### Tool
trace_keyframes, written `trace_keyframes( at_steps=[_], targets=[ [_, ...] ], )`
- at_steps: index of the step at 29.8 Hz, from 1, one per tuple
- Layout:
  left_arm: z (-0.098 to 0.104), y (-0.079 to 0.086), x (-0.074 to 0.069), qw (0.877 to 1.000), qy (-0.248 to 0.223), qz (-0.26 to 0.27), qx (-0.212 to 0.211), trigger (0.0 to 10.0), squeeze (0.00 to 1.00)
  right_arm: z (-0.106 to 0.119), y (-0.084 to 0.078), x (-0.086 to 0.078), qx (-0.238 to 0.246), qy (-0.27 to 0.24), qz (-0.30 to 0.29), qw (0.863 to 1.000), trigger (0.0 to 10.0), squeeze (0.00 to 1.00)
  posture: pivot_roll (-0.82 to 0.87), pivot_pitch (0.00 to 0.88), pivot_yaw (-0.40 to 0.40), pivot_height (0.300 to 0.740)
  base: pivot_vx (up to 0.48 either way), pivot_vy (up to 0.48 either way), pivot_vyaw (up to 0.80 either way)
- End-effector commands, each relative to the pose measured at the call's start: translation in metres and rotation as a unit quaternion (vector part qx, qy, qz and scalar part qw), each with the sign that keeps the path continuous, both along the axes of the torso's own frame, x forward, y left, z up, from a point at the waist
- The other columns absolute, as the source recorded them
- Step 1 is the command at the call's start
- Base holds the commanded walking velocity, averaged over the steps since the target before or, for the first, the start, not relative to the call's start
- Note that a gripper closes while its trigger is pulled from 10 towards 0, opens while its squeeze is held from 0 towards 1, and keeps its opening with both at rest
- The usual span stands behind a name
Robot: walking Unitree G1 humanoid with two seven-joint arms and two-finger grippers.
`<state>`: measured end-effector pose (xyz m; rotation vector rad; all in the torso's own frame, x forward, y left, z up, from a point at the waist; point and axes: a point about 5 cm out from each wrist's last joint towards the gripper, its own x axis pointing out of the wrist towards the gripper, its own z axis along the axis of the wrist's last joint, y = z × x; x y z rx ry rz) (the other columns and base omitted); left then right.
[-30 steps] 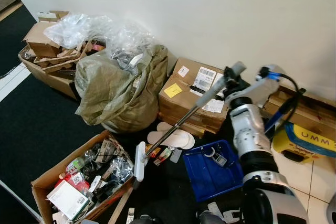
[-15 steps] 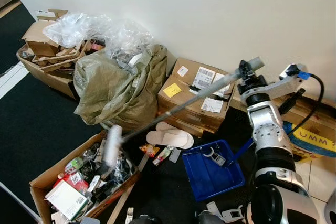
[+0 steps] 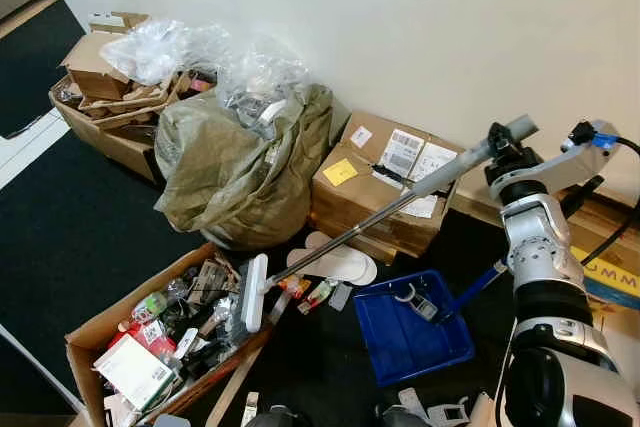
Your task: Sweep floor
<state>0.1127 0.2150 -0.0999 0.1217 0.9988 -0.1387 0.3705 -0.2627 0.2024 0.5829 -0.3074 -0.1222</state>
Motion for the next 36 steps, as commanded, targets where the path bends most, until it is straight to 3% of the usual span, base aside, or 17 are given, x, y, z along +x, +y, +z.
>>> trace_keyframes(
  at_steps=[1,8,13,15,21,30,36],
  targets=[
    [-0.005,0.002,-0.016,1.0,0.029,0.001,0.003,10.0,0.0,0.006,-0.011,-0.003,-0.003,-0.019,-0.028,0.999,10.0,0.0,0.07,0.229,0.09,0.74,0.0,0.0,0.0],
    [-0.004,0.002,-0.015,1.0,0.03,-0.001,0.002,10.0,0.0,0.01,-0.027,-0.008,0.006,-0.027,-0.066,0.997,10.0,0.0,0.07,0.232,0.093,0.74,0.0,0.0,0.0],
    [-0.004,0.002,-0.015,1.0,0.031,-0.001,0.002,10.0,0.0,0.008,-0.027,-0.008,-0.03,-0.014,-0.07,0.997,10.0,0.0,0.06,0.232,0.093,0.74,0.0,0.0,0.0],
    [-0.004,0.002,-0.015,1.0,0.031,-0.001,0.001,10.0,0.0,0.004,-0.018,-0.007,-0.063,-0.006,-0.065,0.996,10.0,0.0,0.06,0.237,0.096,0.74,0.0,0.0,0.0],
    [-0.004,0.003,-0.017,1.0,0.031,-0.002,0.001,10.0,0.0,0.001,-0.003,-0.004,-0.104,0.0,-0.064,0.993,10.0,0.0,0.07,0.245,0.099,0.74,0.0,0.0,0.0],
    [-0.005,0.005,-0.022,0.999,0.034,-0.003,0.002,10.0,0.0,-0.007,0.017,-0.003,-0.1,-0.002,-0.051,0.994,10.0,0.0,0.08,0.269,0.105,0.74,0.0,0.0,0.0],
    [-0.005,0.006,-0.024,0.999,0.035,-0.004,0.002,10.0,0.0,-0.009,0.019,-0.003,-0.102,-0.002,-0.055,0.993,10.0,0.0,0.08,0.277,0.108,0.74,0.0,0.0,0.0]
  ],
)
